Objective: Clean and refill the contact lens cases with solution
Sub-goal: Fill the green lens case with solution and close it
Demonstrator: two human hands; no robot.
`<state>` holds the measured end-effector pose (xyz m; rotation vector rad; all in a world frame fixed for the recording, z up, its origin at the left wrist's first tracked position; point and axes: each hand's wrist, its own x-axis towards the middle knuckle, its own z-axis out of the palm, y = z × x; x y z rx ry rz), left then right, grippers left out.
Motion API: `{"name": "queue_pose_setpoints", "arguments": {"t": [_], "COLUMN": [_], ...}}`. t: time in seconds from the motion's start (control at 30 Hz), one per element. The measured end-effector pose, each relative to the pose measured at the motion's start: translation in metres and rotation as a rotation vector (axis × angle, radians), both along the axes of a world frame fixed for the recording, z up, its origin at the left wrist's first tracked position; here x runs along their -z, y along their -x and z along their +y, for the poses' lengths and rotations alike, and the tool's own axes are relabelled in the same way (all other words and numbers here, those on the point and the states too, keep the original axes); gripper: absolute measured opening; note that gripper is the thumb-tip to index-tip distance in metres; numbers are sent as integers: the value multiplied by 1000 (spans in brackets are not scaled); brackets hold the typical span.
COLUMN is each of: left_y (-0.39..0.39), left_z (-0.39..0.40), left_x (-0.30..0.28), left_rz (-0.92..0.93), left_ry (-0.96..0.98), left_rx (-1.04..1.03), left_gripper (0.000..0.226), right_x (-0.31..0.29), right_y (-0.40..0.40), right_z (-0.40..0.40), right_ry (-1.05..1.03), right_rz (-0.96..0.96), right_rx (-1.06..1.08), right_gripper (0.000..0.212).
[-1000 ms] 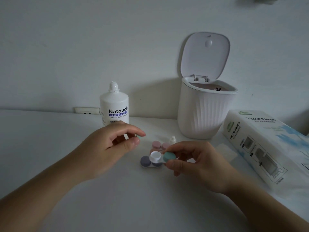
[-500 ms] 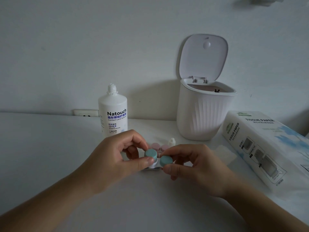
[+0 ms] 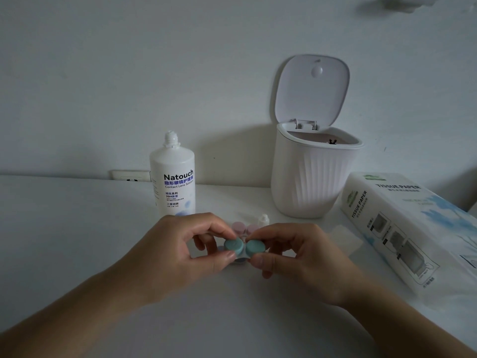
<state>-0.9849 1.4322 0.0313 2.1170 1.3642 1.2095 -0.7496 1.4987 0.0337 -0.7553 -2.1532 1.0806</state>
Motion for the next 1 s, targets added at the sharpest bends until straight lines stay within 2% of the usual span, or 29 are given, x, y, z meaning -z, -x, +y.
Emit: {"name": "queue_pose_setpoints", "arguments": {"t": [0.17, 0.3, 0.43, 0.67, 0.87, 1.0], "left_y": [0, -2, 0, -2, -2, -3], "left_z": [2, 4, 4, 3, 3, 1], "left_x": [-1, 0, 5, 4, 5, 4], "left_rz": [6, -7, -29, -51, -40, -42], "left_ry": [-21, -41, -11, 56, 42, 78], "left_rx": [49, 22, -8, 39, -52, 28], "left_gripper": [20, 27, 23, 40, 32, 31], "right_x": [0, 0, 0, -2, -2, -2], "right_y": [-1, 0, 0, 0, 0, 0], "right_z": [0, -1, 0, -2, -2, -3], "right_ry": [14, 8, -6, -16, 3, 10], "right_rz": [15, 11, 6, 3, 12, 10], "right_rx": [-8, -15, -10, 4, 2, 9], "right_gripper": [25, 24, 24, 27, 22, 22]}}
